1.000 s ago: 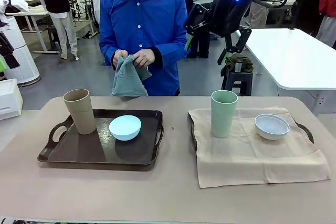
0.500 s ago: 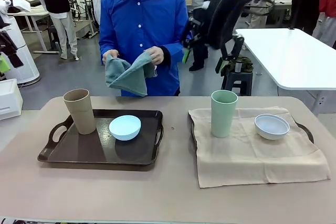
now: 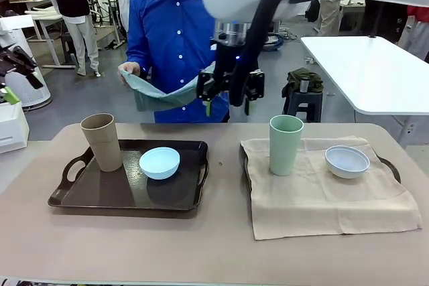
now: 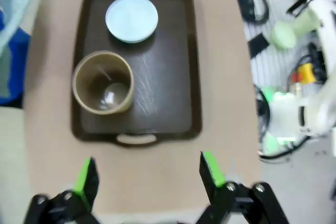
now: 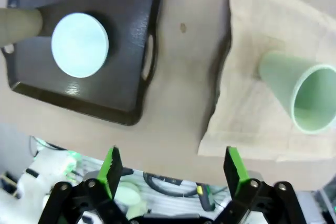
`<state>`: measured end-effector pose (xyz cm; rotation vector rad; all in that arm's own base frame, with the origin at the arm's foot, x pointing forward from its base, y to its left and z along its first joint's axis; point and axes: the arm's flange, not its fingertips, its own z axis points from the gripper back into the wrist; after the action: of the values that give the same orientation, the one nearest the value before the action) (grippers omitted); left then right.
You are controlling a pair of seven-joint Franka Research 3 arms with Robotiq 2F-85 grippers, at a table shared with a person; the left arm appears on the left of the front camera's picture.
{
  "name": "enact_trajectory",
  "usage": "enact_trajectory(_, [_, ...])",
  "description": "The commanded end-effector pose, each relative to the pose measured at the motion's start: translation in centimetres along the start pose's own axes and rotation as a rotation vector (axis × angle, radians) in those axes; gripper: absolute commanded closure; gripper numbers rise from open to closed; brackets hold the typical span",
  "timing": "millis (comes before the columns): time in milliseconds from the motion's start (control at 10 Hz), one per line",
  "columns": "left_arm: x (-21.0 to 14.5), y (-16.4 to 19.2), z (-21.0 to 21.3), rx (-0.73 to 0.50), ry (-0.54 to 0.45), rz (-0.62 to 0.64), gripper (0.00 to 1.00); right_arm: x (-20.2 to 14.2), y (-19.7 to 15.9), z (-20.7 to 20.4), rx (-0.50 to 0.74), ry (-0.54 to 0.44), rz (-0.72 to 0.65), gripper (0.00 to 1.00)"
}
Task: Set up a tray with a mat and arrange the tableware.
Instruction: Pick up the Picnic Bowl and Reusable plastic cup from the Handle tray in front of the human's position and hold them in the air.
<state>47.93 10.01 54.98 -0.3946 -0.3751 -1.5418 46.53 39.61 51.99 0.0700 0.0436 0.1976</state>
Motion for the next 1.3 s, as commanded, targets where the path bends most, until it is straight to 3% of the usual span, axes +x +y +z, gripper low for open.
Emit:
enact_trajectory(0, [-1.3, 1.7, -2.8, 0.032, -0.196, -0.007, 0.0, 2.9, 2.9, -0.4, -0.045, 0.011, 0.006, 0.0])
enact_trajectory(200, [-3.0, 3.5, -4.0, 0.021, -0.24, 0.084, 0.0, 3.9, 3.6, -1.7, -0.021, 0.004, 0.017, 0.0])
enact_trajectory(400, [-3.2, 1.9, -0.9, -0.017, -0.166, 0.136, 0.0, 2.9, 3.4, -2.4, -0.01, 0.013, 0.039, 0.0])
enact_trajectory(500, [-3.5, 3.2, -4.8, 0.01, -0.228, 0.097, 0.0, 2.9, 3.4, -2.4, -0.01, 0.013, 0.039, 0.0])
enact_trajectory(900, [-4.3, 3.7, -4.5, -0.005, -0.204, 0.097, 0.0, 4.2, 3.6, -3.4, 0.009, 0.003, 0.011, 0.0])
enact_trajectory(1200, [-6.3, 3.7, -6.7, 0.038, -0.354, 0.036, 0.0, 4.7, 4.0, -6.6, 0.091, -0.016, 0.027, 0.0])
